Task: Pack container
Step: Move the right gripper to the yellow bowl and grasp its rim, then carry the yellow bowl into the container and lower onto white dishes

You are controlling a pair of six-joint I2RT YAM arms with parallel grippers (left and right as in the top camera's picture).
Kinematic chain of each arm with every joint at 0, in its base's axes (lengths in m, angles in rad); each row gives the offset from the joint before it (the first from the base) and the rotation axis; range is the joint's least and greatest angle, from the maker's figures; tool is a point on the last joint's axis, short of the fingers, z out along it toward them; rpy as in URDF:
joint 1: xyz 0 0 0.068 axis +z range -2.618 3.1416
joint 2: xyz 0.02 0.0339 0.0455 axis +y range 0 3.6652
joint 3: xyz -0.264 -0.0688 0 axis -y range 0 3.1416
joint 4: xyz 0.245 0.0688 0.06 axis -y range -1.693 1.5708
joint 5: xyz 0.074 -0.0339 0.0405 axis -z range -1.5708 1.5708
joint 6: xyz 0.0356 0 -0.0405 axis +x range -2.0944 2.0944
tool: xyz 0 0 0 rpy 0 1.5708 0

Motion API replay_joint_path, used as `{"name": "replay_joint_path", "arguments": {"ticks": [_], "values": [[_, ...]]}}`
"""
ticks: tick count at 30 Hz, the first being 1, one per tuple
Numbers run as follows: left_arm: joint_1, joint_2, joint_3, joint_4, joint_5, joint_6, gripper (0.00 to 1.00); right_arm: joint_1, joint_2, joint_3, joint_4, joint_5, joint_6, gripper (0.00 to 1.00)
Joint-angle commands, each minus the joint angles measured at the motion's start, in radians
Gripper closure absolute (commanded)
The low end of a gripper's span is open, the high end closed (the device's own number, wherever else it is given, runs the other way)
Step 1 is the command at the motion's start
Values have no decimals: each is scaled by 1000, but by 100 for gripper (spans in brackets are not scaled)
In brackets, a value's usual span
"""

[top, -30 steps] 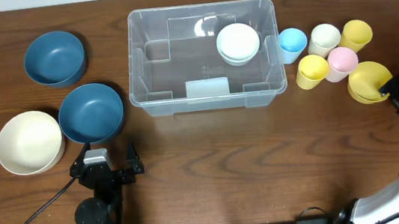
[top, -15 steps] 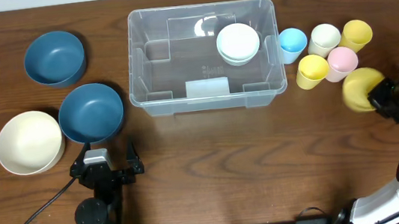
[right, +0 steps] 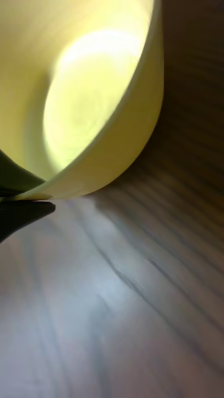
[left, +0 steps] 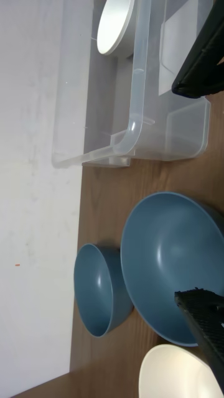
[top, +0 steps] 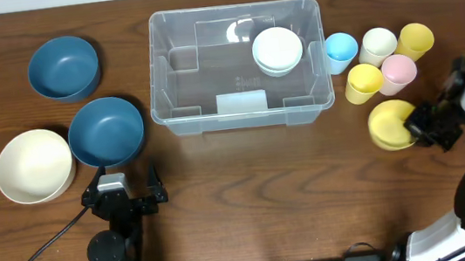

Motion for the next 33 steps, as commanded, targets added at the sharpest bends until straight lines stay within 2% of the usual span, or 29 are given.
{"name": "replay_joint_path", "arguments": {"ticks": [1, 11, 19, 26, 33], "values": [[3, -6, -16, -36, 4, 14, 2, 100, -25, -11, -51, 22, -84, 99], [3, -6, -16, -36, 4, 14, 2, 373, -293, -10, -180, 5, -185, 99], [3, -6, -16, -36, 4, 14, 2, 681, -421, 40, -182, -5, -130, 99], [3, -6, -16, -36, 4, 14, 2, 734, -283, 399, -192, -2, -121, 98], [3, -6, -16, -36, 4, 14, 2, 732, -3, 851, -241, 37, -154, 98]]}}
